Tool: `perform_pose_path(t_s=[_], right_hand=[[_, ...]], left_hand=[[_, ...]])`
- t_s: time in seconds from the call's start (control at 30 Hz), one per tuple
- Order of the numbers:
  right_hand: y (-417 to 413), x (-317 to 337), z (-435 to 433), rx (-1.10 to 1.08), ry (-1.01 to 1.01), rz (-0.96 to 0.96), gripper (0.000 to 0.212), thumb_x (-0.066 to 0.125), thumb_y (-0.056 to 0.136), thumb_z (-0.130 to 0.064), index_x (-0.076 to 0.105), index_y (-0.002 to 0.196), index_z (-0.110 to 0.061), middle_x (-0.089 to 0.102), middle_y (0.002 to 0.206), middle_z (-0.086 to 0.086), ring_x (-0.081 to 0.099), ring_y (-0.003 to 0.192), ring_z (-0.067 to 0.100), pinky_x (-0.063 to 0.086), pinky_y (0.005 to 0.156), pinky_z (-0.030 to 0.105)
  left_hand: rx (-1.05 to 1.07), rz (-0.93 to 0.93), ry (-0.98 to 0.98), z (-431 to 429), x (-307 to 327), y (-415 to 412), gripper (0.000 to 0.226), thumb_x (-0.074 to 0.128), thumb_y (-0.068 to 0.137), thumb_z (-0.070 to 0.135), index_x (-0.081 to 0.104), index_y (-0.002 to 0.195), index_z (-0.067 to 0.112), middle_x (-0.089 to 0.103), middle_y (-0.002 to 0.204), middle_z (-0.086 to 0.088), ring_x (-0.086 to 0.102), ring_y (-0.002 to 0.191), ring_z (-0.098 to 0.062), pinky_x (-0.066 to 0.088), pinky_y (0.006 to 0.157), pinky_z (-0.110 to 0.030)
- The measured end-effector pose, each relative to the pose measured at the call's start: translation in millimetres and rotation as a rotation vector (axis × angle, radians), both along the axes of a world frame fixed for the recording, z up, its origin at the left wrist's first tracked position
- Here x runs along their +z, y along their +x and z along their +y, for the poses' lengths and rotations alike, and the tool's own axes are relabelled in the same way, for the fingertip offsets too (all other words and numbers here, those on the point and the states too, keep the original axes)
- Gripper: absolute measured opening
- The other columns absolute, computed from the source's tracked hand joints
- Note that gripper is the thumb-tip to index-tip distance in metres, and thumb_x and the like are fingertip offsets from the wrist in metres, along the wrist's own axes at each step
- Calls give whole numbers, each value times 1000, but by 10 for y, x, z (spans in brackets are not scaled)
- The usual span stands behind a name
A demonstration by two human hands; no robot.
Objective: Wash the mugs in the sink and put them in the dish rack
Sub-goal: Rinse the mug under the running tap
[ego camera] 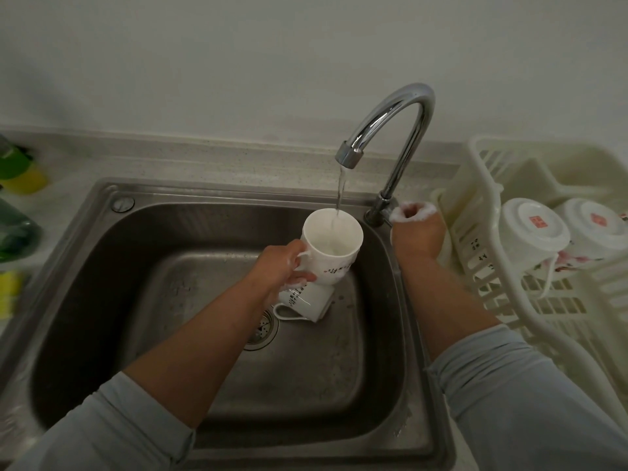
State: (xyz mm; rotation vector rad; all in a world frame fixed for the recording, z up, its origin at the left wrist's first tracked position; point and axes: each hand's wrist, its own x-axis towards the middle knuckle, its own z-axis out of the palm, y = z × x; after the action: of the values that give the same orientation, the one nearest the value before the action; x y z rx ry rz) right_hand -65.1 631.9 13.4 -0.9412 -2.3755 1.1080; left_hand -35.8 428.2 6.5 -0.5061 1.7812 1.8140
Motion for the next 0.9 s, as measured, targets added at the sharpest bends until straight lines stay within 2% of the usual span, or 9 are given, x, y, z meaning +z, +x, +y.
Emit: perform_pose_path(t_s=[0.23,0.33,0.4,0.47,0.57,0.63,0.73,0.83,0.9], right_hand=[[59,44,-45,0,-2,42,17,58,88,-22,63,102,-12,58,84,-5,52,76,9,35,67,16],[131,27,-141,8,-25,95,16,57,89,-21,64,97,-9,57,81,-4,52,75,10,31,60,14],[191,0,-255,159,-195,71,17,58,90,-21,64,98,-8,59,83,-2,54,76,11,37,61,18],[260,13,-402,326,-525,-29,17,55,94,-26,63,102,-14,58,87,0,55,75,12,43,65,26],[296,-3,-521,363,-1070,-208,19,49,94,-37,53,110,-27,58,110,4,59,96,20,47,80,38],[297,-90,-532,367,-1281,-218,33,46,94,-38,45,125,-27,52,124,8,55,110,29,47,88,46],[317,-164,-655,376,-1376,-294,33,43,95,-39,43,125,-26,50,121,10,52,101,29,46,83,46],[246,-184,-785,296,-1303,-430,30,44,91,-47,46,115,-29,53,102,7,50,90,29,44,81,43],[159,-238,-696,240,-1304,-414,41,46,88,-51,49,120,-25,55,109,10,52,96,32,46,83,45]], left_hand=[[7,65,-77,-28,-24,-7,21,49,92,20,58,97,2,63,95,-15,69,77,-24,50,69,-28],[-1,165,-210,-40,-56,-4,29,53,90,20,65,107,0,70,93,-12,69,88,-24,53,82,-34],[-28,270,-281,-64,-57,10,28,55,89,20,68,107,4,65,118,-2,67,92,-22,52,91,-40],[-38,353,-284,-116,-40,33,23,57,88,16,71,98,1,52,136,9,65,96,-19,51,92,-41],[-66,408,-196,-217,-70,14,24,63,82,16,73,89,-4,50,138,9,62,107,-18,51,94,-42],[-111,354,-102,-293,-68,1,23,59,88,15,71,99,-2,56,134,4,65,103,-24,52,92,-39],[-160,204,-49,-423,-101,36,21,50,94,17,68,101,8,66,117,-14,71,87,-27,51,91,-41],[-90,117,-10,-434,-119,53,21,45,95,17,65,98,12,66,113,-14,71,77,-24,52,82,-38],[-105,100,-7,-310,-120,-22,24,45,94,20,63,105,9,65,115,-13,70,83,-25,50,73,-30]])
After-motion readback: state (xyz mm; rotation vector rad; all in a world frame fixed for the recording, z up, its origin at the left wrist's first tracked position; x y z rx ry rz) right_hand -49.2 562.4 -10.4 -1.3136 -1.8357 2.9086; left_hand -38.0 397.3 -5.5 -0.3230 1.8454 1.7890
